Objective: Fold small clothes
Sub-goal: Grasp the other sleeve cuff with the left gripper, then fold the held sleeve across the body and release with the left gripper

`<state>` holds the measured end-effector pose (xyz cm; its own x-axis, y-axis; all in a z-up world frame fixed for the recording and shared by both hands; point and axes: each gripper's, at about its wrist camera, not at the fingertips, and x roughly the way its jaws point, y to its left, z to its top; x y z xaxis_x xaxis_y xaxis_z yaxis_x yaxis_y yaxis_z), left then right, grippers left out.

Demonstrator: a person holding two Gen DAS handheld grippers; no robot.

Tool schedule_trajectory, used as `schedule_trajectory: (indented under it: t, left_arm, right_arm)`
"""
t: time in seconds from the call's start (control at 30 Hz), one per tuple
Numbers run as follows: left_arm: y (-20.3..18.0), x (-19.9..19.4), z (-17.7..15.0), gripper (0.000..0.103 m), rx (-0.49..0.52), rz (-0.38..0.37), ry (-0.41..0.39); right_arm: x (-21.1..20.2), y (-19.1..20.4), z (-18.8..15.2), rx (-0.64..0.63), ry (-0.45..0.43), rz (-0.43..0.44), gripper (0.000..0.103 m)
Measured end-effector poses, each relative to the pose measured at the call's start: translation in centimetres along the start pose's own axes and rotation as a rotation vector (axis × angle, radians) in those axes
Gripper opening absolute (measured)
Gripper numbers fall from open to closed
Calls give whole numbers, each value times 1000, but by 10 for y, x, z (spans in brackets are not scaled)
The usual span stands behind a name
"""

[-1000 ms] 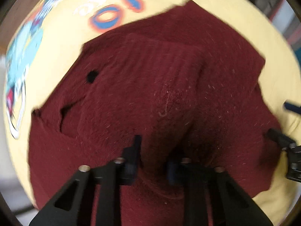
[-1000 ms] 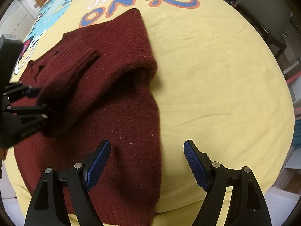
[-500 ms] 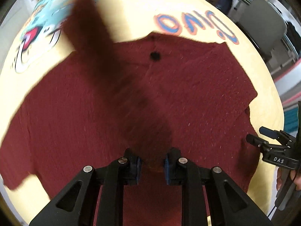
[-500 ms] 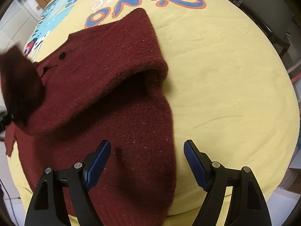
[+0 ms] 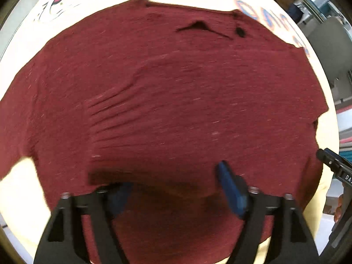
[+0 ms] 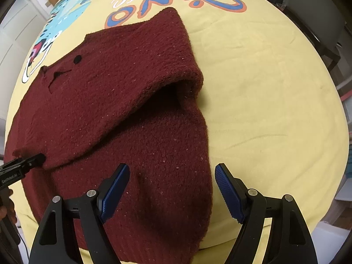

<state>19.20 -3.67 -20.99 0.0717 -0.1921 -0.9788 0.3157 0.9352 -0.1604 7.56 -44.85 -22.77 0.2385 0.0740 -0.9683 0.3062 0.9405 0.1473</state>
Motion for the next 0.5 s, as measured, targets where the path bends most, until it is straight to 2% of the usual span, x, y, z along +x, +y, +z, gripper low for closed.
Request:
schedule_trajectory:
  t: [0.1, 0.17, 0.27, 0.33, 0.4, 0.5]
  left_arm:
    - [26, -4, 1, 87, -43, -30, 13]
    - [53, -7, 8, 95, -85, -20, 10]
    - [85, -16, 21, 95, -148, -6, -25]
    - [97, -20, 32, 95, -141, 10, -47]
    - [97, -20, 36, 95, -131, 7, -57]
    - [96, -7, 48, 95, -136, -40, -32]
  right_arm:
    - [2, 5, 3, -5, 2, -1, 81]
    - [2, 8, 4, -12, 0, -3, 81]
    - [2, 11, 7, -15, -7, -4, 81]
    - [2, 13, 8, -12, -7, -1, 81]
    - [4, 16, 8, -14, -5, 2, 81]
    - [6, 19, 8, -25, 1, -2, 81]
